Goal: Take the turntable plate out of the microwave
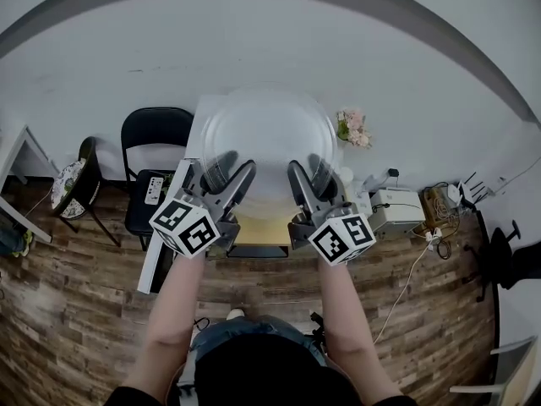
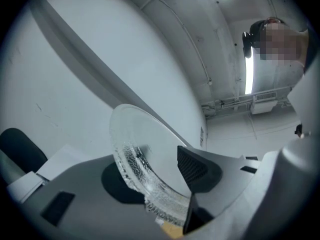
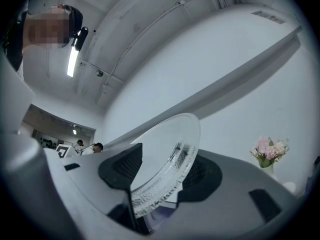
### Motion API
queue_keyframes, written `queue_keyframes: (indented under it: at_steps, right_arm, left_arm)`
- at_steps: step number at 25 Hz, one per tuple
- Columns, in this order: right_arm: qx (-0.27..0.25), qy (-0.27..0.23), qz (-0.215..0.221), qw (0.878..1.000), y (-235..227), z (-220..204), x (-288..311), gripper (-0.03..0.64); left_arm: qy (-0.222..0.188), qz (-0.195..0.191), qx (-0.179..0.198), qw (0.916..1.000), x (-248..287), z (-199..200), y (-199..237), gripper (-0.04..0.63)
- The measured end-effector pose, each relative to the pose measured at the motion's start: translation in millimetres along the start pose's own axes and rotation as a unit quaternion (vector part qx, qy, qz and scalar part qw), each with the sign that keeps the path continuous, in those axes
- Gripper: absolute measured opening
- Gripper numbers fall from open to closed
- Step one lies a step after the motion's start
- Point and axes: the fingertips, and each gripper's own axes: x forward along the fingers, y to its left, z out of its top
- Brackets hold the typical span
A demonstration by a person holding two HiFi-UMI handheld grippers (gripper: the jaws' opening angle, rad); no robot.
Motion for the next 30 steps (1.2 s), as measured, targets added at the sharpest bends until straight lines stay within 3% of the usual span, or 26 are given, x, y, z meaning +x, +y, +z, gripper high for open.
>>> queue_keyframes:
  at_steps: [15,30]
  right_arm:
    - [-0.036,-0.048,0.052,0.997,-18.7,49.5,24.8,0.221]
    - [-0.056,-0.088,0.065,0.992,-13.8,74.7,25.1,0.222]
  left_arm:
    - [-0.062,-0.02,0.078,0.9948,41.0,36.7,-12.7,0.187]
    - [-0.07,-0.032,0.102,0.9919,49.7,57.7,-27.0,0.187]
